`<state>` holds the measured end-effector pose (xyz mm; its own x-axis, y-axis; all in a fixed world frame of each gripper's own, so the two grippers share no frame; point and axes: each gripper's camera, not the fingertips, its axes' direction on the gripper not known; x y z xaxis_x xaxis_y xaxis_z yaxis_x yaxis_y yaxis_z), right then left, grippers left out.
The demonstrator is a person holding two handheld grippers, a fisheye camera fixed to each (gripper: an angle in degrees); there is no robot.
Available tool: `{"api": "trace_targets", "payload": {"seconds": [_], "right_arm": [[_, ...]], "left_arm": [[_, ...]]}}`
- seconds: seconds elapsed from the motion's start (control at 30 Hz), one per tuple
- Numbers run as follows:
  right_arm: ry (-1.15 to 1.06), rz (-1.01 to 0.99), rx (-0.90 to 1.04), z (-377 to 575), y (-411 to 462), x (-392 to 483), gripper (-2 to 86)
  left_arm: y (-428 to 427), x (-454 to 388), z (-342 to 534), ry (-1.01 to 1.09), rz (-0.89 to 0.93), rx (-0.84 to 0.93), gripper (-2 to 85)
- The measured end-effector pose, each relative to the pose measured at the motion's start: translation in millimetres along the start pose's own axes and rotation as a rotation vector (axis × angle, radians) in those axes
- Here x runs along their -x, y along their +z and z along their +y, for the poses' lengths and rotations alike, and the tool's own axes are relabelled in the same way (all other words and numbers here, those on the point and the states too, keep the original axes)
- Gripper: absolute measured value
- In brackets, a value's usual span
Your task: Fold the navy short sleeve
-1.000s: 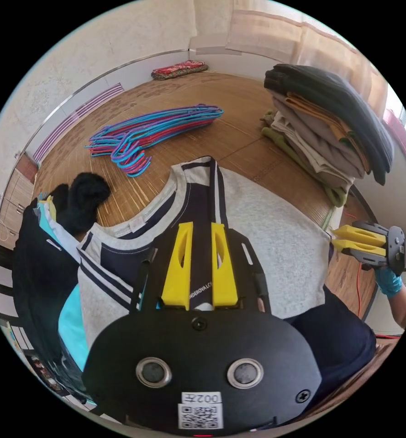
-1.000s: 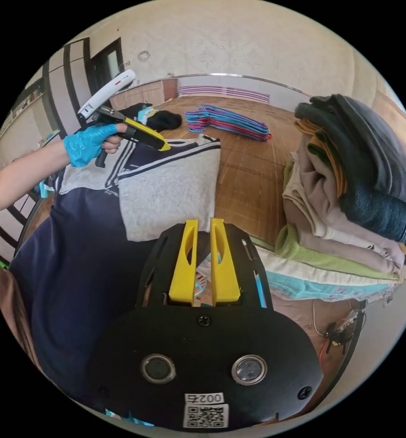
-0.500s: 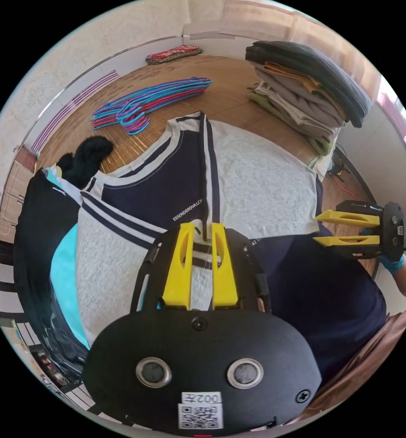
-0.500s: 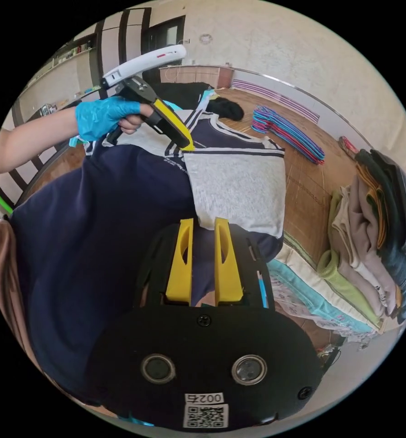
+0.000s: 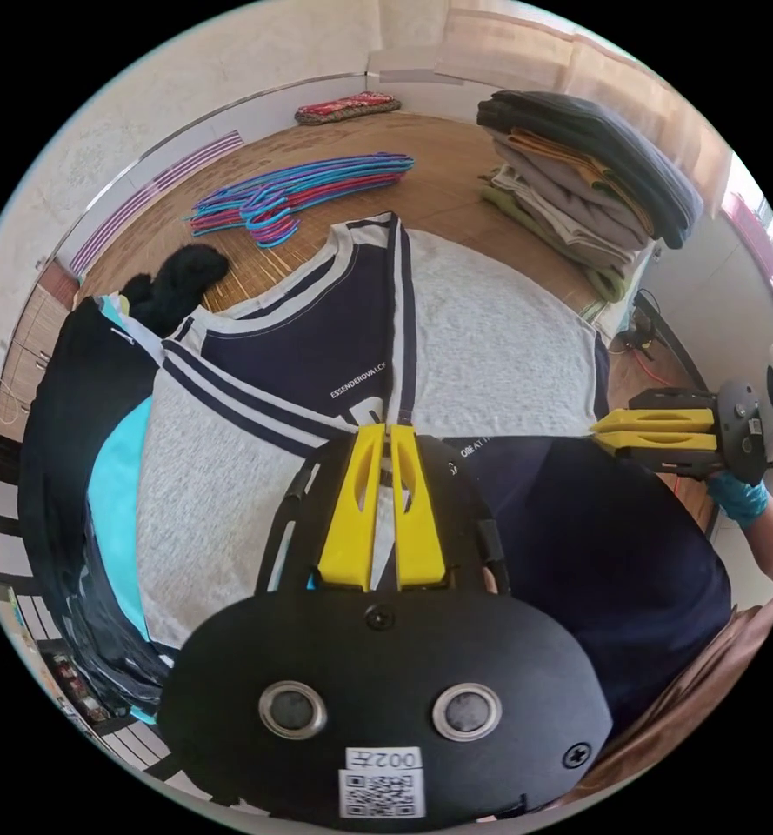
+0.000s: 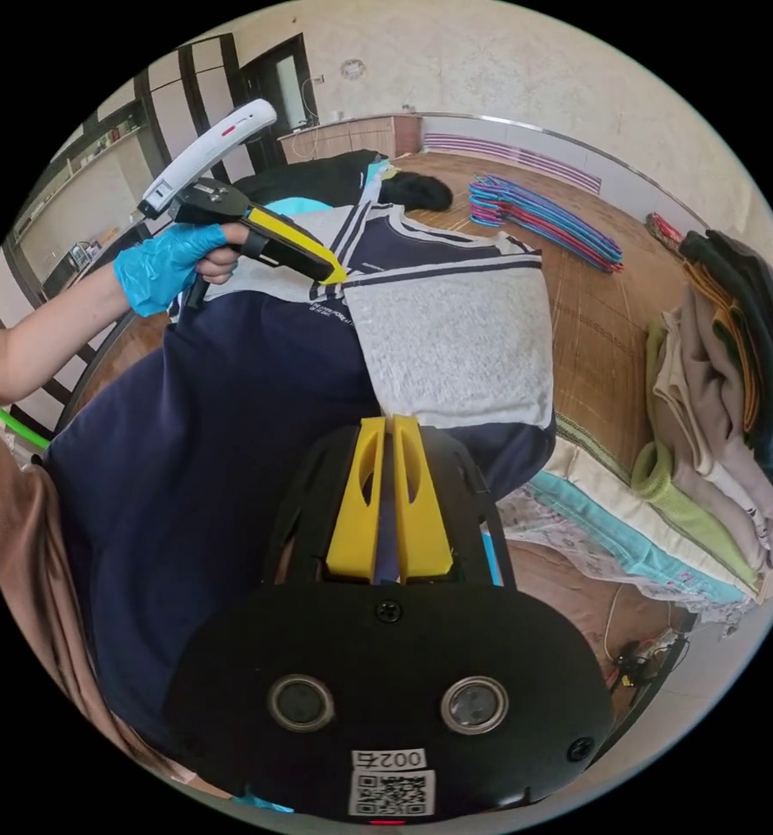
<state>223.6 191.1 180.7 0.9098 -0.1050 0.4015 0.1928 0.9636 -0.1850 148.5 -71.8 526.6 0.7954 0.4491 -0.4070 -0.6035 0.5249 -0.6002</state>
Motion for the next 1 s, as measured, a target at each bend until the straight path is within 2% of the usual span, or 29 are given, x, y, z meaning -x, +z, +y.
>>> {"api": "trace_targets", "payload": {"seconds": [0.23, 0.63, 0.77, 1.0], "right_arm": [[0.021, 0.080, -0.004, -4, 3, 29, 6.1], [-0.002, 0.135, 0.046, -14, 7, 84, 0.2], [0.027, 0.097, 0.056, -16, 3, 93, 0.2], [0.073, 0.096, -0.005, -12, -32, 113, 2.3]], "left_arm": [[-14, -5, 36, -0.041, 0.025, -0.059, -0.1], [-19, -32, 98, -0.060, -0.025, -0.054, -1.0], [-26, -37, 121, -0.110, 0.009, -0.057, -0.9], [-80, -56, 186, -0.220, -0.056, -0.126, -0.9]]}}
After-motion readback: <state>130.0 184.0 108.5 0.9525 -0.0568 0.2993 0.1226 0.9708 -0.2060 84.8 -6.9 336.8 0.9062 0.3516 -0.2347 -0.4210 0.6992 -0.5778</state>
